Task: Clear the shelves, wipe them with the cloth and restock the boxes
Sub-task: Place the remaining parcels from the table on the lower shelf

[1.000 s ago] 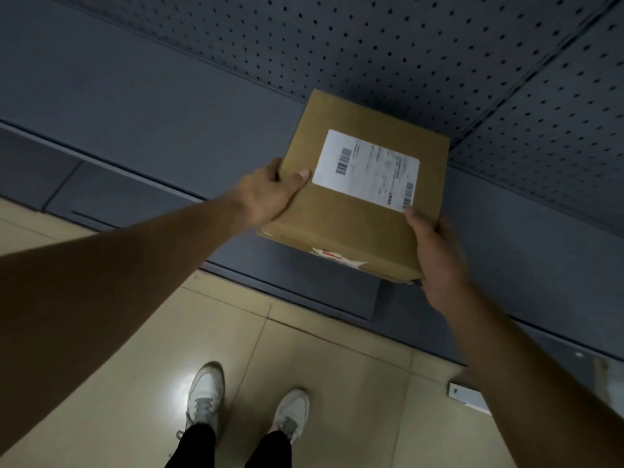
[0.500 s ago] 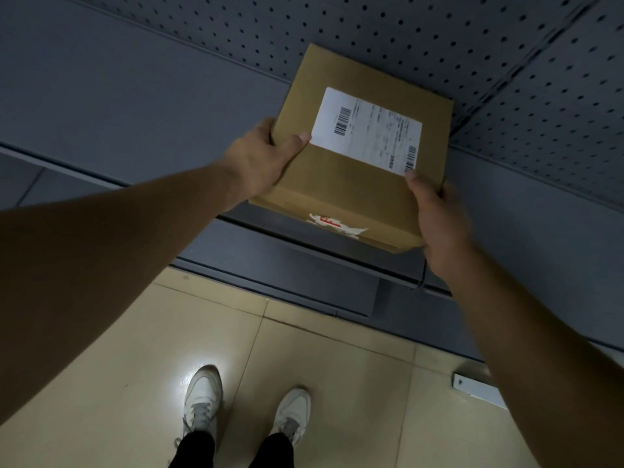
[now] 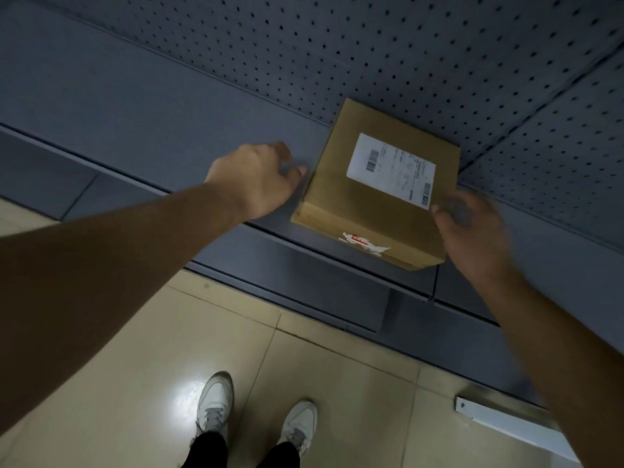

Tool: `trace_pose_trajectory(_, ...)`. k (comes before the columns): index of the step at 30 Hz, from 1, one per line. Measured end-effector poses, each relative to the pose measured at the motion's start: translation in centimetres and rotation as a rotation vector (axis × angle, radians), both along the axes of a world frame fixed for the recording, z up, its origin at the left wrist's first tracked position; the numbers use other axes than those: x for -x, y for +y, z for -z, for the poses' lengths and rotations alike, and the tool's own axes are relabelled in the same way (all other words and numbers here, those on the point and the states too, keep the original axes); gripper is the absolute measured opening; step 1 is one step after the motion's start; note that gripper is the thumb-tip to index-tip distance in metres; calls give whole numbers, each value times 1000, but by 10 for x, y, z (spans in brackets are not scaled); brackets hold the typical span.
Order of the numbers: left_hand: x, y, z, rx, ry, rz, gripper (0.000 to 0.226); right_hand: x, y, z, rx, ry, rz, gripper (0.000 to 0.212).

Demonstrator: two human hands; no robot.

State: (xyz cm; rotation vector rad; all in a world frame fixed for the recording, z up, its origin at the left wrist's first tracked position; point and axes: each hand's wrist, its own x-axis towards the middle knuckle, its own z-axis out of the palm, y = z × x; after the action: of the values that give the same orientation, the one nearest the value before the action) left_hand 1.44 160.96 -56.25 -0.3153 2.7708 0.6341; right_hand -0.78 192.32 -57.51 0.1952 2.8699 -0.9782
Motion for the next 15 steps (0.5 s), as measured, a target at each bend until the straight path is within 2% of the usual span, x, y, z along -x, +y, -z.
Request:
trace_pose_trajectory(3, -20, -23, -28, 63, 22, 38, 43, -13, -16, -26, -35, 23, -92, 33)
trace_pose_trajectory(8, -43, -44, -86, 134, 82, 101, 40, -36, -33, -74, -123, 77, -208, 28)
trace_pose_trajectory(15, -75, -32, -174, 140, 183, 189, 40, -87, -37, -150, -213, 168, -203, 26)
